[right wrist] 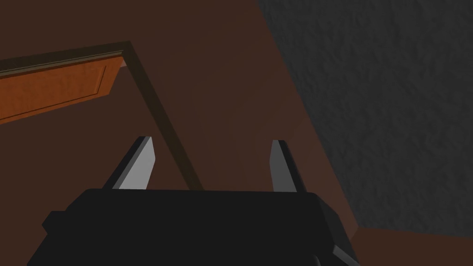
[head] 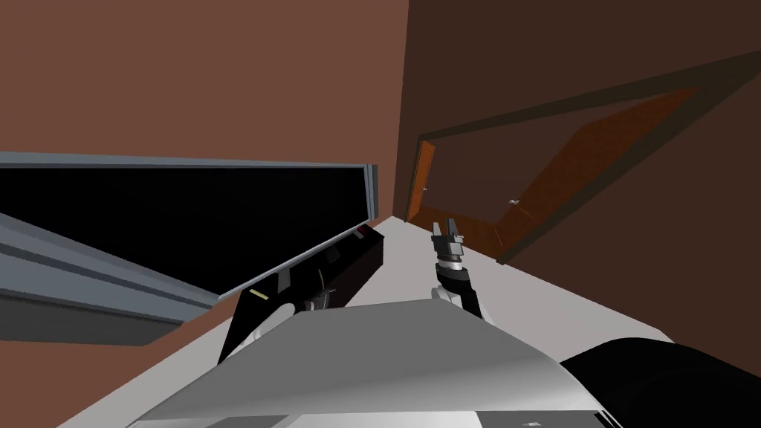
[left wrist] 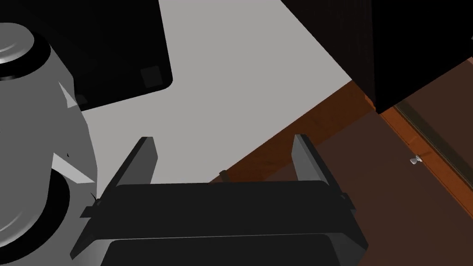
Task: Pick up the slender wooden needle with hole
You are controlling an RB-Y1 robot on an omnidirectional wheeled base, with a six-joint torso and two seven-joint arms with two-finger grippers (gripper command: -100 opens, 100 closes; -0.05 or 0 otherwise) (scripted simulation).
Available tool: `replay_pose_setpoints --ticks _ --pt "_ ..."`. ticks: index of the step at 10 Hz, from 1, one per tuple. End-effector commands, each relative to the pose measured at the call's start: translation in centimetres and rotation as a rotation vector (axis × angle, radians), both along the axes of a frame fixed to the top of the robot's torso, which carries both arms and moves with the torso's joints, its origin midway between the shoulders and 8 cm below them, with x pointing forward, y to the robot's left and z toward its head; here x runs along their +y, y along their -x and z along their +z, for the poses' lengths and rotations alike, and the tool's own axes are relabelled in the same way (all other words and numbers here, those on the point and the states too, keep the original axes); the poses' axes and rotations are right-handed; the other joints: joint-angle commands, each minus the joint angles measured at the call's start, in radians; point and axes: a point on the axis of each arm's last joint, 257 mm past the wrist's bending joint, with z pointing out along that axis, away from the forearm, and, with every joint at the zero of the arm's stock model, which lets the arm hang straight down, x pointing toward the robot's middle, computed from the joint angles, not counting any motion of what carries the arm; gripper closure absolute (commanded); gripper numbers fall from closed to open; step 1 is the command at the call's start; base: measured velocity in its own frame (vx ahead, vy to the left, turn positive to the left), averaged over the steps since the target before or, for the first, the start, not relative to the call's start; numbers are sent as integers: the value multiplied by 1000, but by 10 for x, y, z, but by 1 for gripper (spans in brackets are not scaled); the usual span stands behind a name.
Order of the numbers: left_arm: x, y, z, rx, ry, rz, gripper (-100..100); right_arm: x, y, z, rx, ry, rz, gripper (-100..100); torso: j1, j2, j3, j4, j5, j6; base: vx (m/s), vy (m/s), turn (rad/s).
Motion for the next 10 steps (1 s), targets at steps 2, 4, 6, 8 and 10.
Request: replay_pose_setpoints --ticks 2,4,6,8,10 --pt "35 28 -19 45 -117 -81 -100 0 0 0 0 0 0 0 0 0 0 0 0 -1 76 20 -243" --pt "58 48 -29 78 -187 -133 -100 0 0 0 0 0 0 0 2 -4 -2 -1 0 0 124 50 -290" --pt "80 67 -38 112 -248 -180 -100 0 0 0 0 0 0 0 3 -3 -2 -1 1 0 95 39 -186" --pt "100 87 -44 149 -299 -218 -100 0 0 0 0 0 0 0 0 -2 -1 -1 0 0 78 17 -192" --pt "119 105 -48 181 -348 -267 -100 0 0 0 0 0 0 0 -1 1 0 0 0 -2 45 19 -69"
